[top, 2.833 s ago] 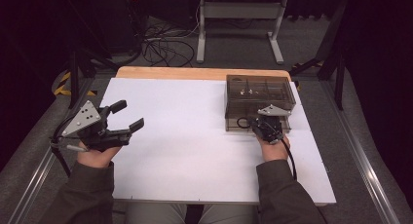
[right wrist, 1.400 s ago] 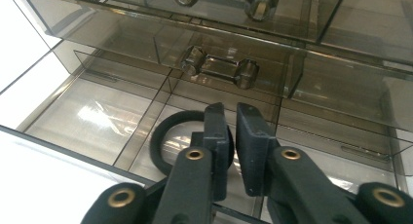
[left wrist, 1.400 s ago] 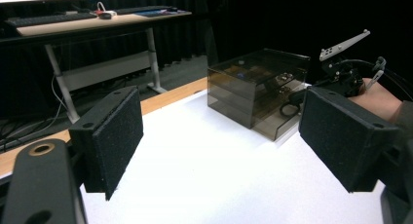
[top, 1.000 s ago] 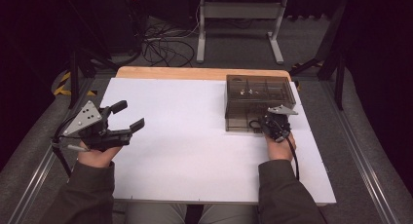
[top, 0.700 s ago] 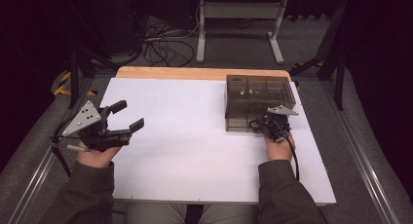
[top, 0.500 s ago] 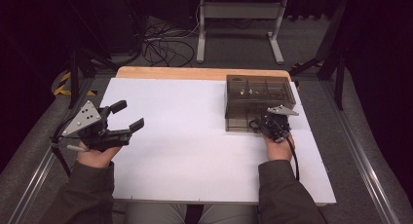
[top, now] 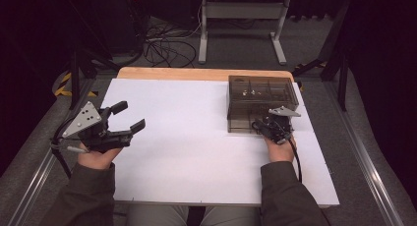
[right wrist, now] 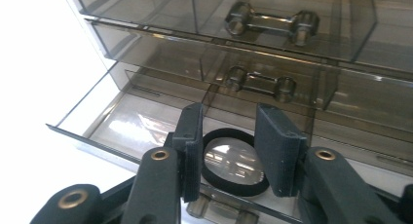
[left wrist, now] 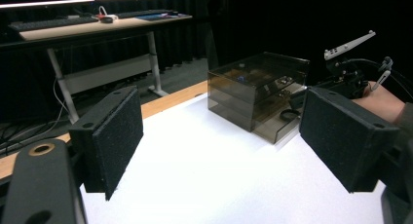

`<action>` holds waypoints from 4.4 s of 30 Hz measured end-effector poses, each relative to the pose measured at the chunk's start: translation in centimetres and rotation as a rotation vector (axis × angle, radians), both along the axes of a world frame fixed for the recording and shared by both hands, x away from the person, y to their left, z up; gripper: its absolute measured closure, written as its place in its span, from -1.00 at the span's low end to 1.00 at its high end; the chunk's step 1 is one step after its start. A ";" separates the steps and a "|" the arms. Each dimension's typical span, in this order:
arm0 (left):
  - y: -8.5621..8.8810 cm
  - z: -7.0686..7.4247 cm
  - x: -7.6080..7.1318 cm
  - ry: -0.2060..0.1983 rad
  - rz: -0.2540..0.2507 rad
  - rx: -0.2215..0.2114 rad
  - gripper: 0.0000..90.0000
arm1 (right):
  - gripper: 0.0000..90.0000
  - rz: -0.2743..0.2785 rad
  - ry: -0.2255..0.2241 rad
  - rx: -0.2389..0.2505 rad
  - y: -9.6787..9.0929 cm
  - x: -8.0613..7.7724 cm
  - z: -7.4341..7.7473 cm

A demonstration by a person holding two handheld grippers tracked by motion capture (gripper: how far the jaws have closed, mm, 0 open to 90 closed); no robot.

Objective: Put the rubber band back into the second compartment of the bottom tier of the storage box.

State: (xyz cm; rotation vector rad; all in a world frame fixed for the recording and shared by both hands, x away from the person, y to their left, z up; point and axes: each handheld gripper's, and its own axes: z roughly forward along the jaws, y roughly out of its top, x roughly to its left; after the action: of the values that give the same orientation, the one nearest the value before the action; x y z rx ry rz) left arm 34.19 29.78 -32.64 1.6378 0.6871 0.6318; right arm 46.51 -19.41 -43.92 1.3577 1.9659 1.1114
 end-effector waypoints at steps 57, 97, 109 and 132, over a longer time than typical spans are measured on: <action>0.1 0.3 -0.3 -0.008 0.002 -0.001 -0.63 | -0.72 0.174 -0.082 0.125 1.9 -2.3 2.8; 0.3 0.5 -0.5 -0.020 0.007 -0.010 -0.64 | -0.99 0.267 -0.211 0.215 2.1 -5.5 6.5; 0.4 0.6 -0.5 -0.017 0.009 -0.011 -0.64 | -1.00 0.271 -0.250 0.253 1.4 -6.2 7.4; 0.6 0.6 -0.6 -0.021 0.014 -0.012 -0.64 | -1.00 0.254 -0.339 0.318 -1.0 -7.5 8.9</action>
State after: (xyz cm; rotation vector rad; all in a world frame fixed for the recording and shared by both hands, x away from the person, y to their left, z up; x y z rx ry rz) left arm 33.56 30.33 -32.06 1.6147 0.6861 0.6529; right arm 38.99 -20.40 -35.02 0.9937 1.7947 1.7105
